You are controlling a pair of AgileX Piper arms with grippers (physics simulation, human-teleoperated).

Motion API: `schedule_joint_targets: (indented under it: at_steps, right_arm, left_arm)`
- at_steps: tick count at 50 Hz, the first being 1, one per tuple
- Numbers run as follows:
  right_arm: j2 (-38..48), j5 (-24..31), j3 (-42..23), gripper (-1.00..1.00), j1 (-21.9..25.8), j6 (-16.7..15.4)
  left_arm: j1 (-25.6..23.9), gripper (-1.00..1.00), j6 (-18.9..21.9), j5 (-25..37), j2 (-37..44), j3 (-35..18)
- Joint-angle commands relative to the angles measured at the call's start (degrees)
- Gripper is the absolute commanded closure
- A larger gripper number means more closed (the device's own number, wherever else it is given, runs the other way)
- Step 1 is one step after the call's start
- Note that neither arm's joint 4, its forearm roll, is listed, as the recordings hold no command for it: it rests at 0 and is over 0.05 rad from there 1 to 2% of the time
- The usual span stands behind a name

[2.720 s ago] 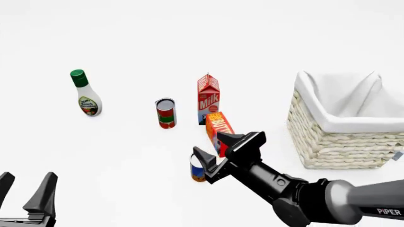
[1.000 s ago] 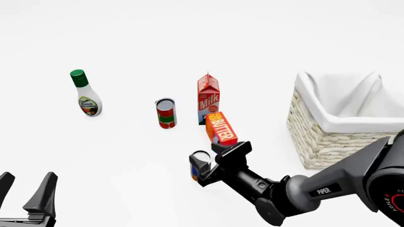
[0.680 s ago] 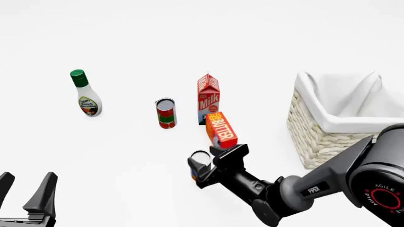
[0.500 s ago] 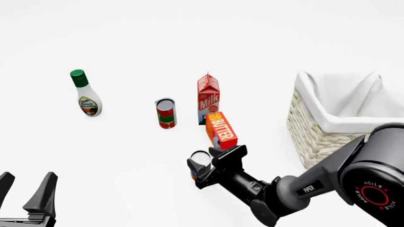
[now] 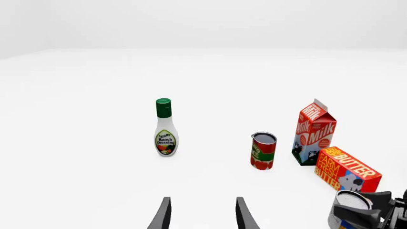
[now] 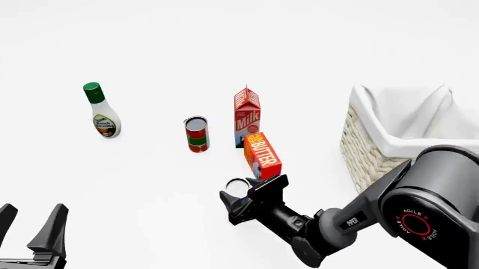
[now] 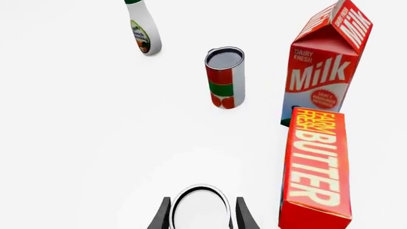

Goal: Pick the alphabet soup and place it in the basket.

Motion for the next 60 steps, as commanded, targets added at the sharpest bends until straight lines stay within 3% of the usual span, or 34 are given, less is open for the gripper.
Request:
schedule_joint_targets:
  at_steps: [1,41,42,60]
  right_arm:
    - [1.87,-0.24,-1.12,-1.0,0.29,0.56]
    - [6.3,-1.88,-2.93,-1.0,0.64,2.4]
    - [6.35,-1.97,-2.91,1.0,0.67,2.46]
    - [4.46,-2.58,-1.51,1.0,1.26,2.37]
  left_arm:
    - [0.0,-1.0,0.0,0.0,0.0,0.0]
    - [0.0,-1.0,0.0,0.0,0.0,0.0]
    - [0.0,-1.0,0.0,0.0,0.0,0.0]
    - [0.0,-1.0,0.0,0.0,0.0,0.0]
